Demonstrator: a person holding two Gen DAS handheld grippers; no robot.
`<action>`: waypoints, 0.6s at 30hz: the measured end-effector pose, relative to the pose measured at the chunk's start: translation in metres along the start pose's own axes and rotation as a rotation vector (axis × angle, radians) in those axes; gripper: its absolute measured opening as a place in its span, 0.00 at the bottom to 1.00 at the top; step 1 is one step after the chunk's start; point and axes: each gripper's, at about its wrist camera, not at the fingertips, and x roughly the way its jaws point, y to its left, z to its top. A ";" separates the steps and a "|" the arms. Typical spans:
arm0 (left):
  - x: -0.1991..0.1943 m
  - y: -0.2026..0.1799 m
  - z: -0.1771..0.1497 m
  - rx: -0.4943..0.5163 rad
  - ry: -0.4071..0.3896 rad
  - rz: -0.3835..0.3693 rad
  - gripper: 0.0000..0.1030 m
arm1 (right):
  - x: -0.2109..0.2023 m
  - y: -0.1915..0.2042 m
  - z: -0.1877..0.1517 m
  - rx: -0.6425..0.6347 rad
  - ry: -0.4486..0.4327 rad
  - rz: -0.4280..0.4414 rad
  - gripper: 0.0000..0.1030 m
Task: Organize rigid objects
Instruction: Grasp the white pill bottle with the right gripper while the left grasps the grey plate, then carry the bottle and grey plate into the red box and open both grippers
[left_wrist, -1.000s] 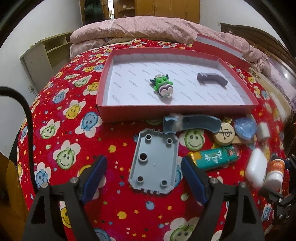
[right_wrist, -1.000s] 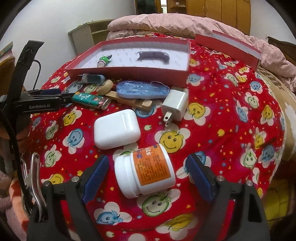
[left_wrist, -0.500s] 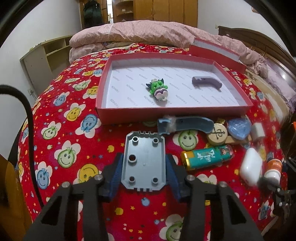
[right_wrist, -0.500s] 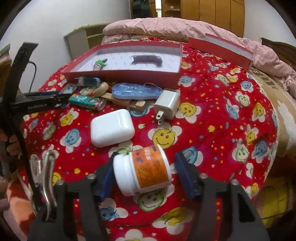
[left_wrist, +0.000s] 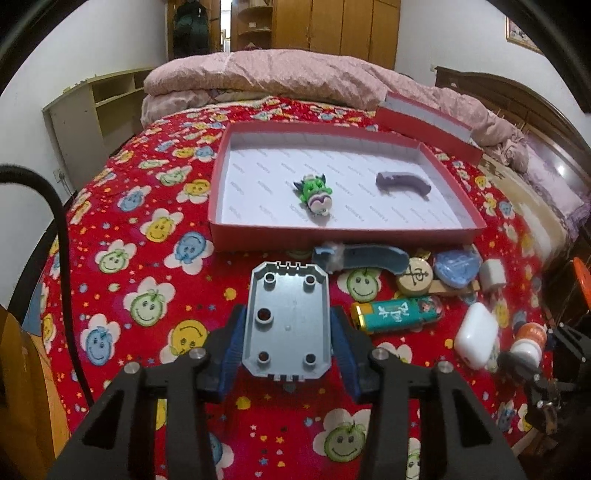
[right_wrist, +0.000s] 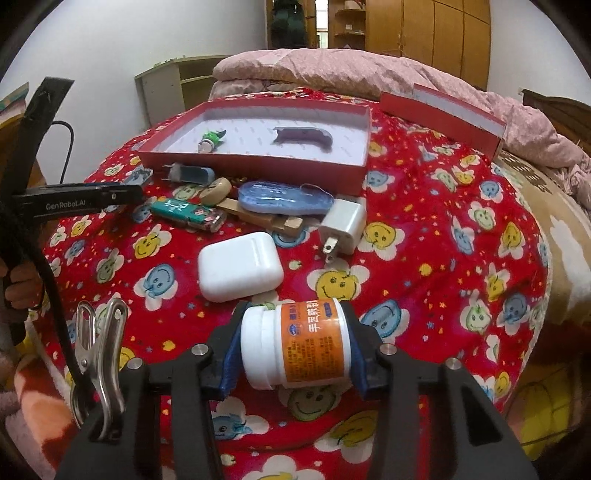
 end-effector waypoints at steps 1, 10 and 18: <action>-0.002 0.001 0.000 -0.003 -0.006 0.000 0.46 | 0.000 0.001 0.000 -0.002 0.000 0.002 0.46; -0.022 0.010 0.004 -0.038 -0.042 -0.012 0.46 | -0.006 0.002 0.002 0.046 -0.003 0.070 0.46; -0.027 0.020 0.017 -0.069 -0.054 -0.031 0.46 | -0.006 0.002 0.006 0.076 0.003 0.107 0.46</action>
